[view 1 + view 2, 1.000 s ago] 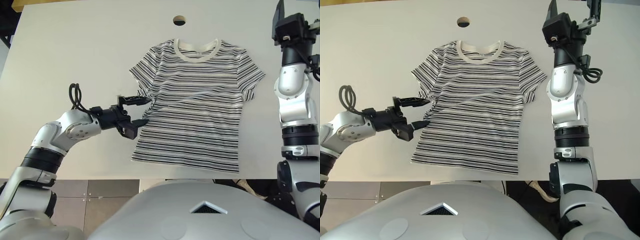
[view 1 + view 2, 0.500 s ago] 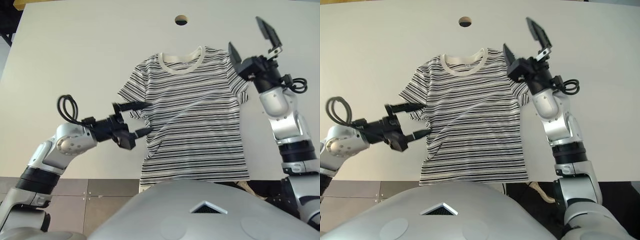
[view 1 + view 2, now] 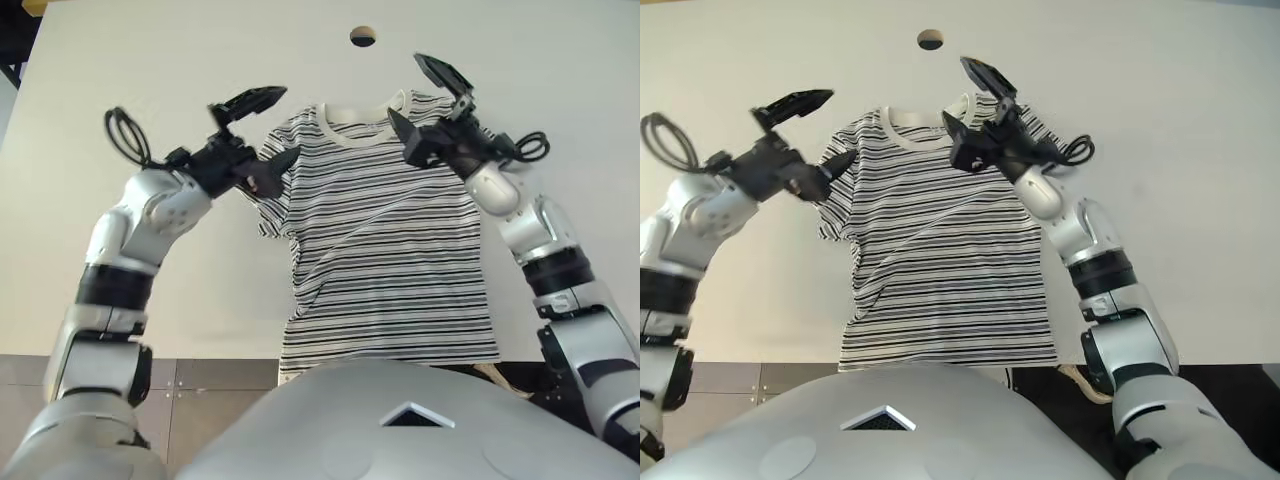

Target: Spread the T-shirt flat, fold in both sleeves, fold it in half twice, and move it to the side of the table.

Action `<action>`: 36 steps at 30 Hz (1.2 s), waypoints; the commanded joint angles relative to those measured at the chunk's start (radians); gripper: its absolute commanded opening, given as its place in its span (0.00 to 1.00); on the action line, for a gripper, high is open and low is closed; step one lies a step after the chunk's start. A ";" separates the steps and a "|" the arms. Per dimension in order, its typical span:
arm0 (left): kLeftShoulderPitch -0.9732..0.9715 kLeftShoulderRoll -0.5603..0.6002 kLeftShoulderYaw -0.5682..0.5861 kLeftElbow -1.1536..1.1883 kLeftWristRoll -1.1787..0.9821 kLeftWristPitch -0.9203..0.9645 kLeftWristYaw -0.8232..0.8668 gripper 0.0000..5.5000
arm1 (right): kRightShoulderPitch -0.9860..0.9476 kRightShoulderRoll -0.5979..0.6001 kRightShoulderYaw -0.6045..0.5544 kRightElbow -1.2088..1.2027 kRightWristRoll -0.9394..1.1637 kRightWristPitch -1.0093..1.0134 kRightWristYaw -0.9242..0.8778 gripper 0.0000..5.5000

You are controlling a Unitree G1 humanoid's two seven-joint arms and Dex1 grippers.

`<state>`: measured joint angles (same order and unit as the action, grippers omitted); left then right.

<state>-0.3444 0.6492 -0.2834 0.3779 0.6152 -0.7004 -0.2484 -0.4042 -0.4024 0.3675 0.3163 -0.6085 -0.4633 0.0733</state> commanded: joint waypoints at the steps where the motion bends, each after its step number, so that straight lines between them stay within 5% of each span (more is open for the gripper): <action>1: -0.190 -0.055 -0.094 0.261 0.074 -0.054 0.022 0.82 | 0.029 -0.015 -0.015 -0.006 -0.001 -0.004 -0.020 0.71; 12: -0.435 -0.132 -0.354 0.813 0.262 -0.080 0.152 0.82 | 0.097 -0.028 -0.099 -0.118 0.040 0.036 -0.024 0.71; 24: -0.493 -0.221 -0.342 0.890 0.202 -0.061 0.456 0.82 | 0.103 0.020 -0.069 -0.103 0.037 0.038 -0.027 0.71; 30: -0.422 0.007 -0.176 0.720 0.119 -0.057 0.687 0.82 | 0.145 0.002 -0.097 -0.141 0.051 0.031 -0.033 0.71; 36: -0.188 0.171 -0.167 0.620 0.142 0.097 0.600 0.82 | 0.194 -0.019 -0.120 -0.186 0.057 0.038 -0.022 0.71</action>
<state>-0.5939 0.8118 -0.4294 1.0248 0.7357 -0.6327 0.3998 -0.2181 -0.4081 0.2557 0.1472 -0.5547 -0.4327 0.0424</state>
